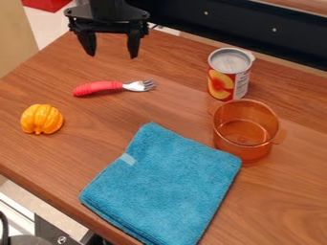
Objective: Move the orange pumpkin in the orange pot.
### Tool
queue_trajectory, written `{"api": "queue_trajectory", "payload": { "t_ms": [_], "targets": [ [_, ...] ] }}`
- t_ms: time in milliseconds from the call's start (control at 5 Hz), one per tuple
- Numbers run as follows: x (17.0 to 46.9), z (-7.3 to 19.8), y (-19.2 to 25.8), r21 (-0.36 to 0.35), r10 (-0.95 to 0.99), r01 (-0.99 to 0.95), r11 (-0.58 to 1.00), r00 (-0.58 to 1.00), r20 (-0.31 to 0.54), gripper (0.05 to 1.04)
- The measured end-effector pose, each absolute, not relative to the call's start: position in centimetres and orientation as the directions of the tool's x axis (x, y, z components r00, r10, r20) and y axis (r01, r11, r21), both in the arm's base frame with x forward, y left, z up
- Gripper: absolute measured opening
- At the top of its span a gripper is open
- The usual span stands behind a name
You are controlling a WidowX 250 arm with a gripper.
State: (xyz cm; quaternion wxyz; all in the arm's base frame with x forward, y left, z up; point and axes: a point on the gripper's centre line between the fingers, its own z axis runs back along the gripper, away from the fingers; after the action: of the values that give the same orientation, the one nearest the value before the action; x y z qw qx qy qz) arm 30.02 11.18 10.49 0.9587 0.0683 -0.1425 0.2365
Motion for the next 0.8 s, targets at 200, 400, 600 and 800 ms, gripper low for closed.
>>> {"api": "queue_trajectory", "payload": {
  "t_ms": [200, 400, 600, 800],
  "targets": [
    [29.6, 9.5, 11.1, 0.073, 0.421, -0.454, 0.888, 0.866, 0.271, 1.0],
    [28.4, 8.9, 12.7, 0.133, 0.211, -0.245, 0.96, 0.951, 0.225, 1.0],
    [26.7, 8.0, 15.0, 0.158, 0.015, -0.047, 0.986, 0.98, 0.198, 1.0],
    [25.1, 7.3, 17.7, 0.127, -0.232, 0.221, 0.967, 0.969, 0.081, 1.0]
  ]
}}
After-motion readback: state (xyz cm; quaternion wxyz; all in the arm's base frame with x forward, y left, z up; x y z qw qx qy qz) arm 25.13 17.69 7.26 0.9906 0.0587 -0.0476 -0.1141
